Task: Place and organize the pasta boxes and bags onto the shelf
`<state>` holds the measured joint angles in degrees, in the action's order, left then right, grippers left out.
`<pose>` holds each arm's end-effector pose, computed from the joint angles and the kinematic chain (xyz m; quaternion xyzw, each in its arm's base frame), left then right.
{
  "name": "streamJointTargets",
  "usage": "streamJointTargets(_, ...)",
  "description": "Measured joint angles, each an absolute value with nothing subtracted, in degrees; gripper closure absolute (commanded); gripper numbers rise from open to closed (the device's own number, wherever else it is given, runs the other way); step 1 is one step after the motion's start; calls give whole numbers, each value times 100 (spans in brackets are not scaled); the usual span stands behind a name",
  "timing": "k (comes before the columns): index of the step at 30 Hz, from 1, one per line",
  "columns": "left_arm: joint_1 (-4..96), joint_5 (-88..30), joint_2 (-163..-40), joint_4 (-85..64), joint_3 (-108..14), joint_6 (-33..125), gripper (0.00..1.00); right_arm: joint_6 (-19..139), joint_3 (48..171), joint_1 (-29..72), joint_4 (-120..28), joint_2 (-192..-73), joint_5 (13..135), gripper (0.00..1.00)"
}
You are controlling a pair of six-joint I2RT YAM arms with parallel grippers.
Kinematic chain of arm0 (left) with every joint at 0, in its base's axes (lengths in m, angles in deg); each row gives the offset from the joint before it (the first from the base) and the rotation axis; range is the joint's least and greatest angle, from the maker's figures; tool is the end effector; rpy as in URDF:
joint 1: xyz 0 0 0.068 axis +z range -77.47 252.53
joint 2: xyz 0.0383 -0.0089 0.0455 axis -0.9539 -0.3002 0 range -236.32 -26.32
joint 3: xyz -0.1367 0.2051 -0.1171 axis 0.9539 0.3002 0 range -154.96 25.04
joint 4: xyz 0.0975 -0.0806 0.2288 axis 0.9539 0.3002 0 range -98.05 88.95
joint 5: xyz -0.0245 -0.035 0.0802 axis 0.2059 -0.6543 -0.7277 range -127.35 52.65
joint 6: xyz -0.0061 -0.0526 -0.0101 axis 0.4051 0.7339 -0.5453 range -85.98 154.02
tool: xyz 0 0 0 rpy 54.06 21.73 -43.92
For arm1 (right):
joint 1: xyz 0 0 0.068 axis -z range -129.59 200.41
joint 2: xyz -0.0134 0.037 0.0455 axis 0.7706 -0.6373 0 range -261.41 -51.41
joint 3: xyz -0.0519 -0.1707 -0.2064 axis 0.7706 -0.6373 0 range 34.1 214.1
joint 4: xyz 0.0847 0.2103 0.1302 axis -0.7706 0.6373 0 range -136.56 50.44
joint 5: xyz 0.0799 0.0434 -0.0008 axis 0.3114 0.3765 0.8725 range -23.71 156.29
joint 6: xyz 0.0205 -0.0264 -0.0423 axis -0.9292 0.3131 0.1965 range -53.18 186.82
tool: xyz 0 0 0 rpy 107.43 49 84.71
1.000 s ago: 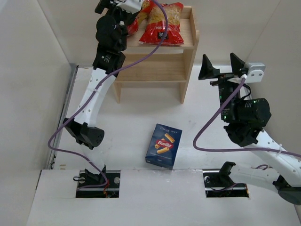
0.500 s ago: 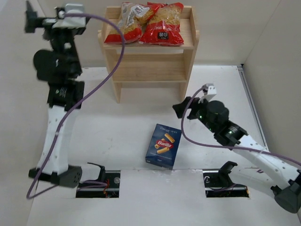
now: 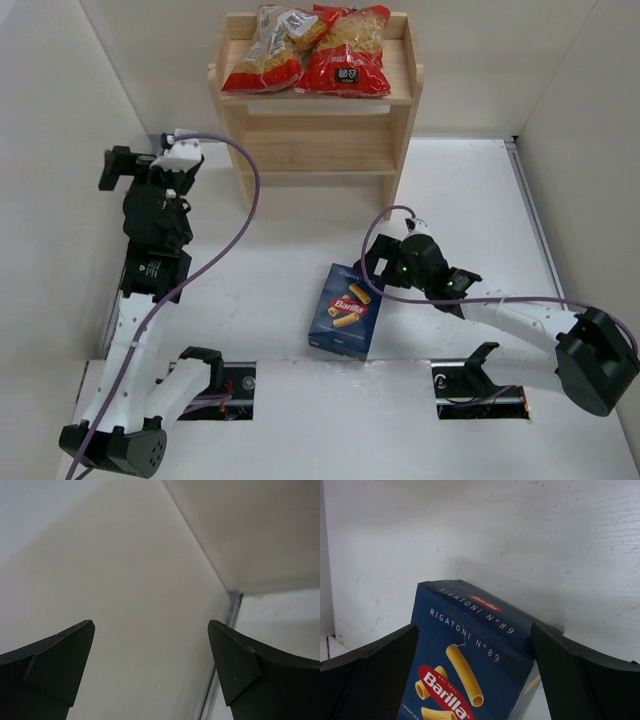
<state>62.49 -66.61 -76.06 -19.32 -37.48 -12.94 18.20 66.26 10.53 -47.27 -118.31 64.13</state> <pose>0.1713 -0.0127 0.4704 0.0651 0.5639 0.3874 0.7264 0.1872 0.1546 0.2047 0.0761 0.8797 0.3155 0.3477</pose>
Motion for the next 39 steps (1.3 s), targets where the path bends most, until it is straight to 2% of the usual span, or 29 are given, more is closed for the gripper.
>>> streamJointTargets(7, 6124, -6744, -7219, -682, -2883, -557, 0, 1168, 6628, 312, -4395, -11787, 6166, 0)
streamJointTargets(15, 5364, -6484, -7147, -476, -2450, -155, 0, 683, 6847, -75, -1925, -10526, 5380, 0)
streamJointTargets(18, 4907, -6283, -7153, -297, -2164, 13, 0, 320, 6893, -619, -1499, -10349, 5187, 0)
streamJointTargets(22, 4478, -5994, -7173, -17, -1785, 341, 0, -135, 6836, -1371, -1783, -10585, 5172, 0)
streamJointTargets(30, 4389, -5786, -7389, 53, -1484, 735, 0, -956, 6790, -1447, -3317, -12384, 5314, 1)
streamJointTargets(32, 4367, -5747, -7405, 53, -1471, 765, 0, -1066, 6888, -1445, -3752, -12727, 5397, 11)
streamJointTargets(34, 4369, -5708, -7420, 33, -1471, 789, 0, -1192, 6888, -1439, -4194, -12974, 5489, 29)
streamJointTargets(36, 4402, -5684, -7433, 33, -1471, 811, 0, -1361, 6794, -1393, -4559, -13050, 5567, 55)
streamJointTargets(38, 4459, -5679, -7442, 29, -1471, 829, 0, -1560, 6665, -1329, -5016, -13061, 5694, 87)
streamJointTargets(39, 4481, -5677, -7444, 29, -1468, 842, 0, -1586, 6619, -1301, -5210, -13092, 5738, 96)
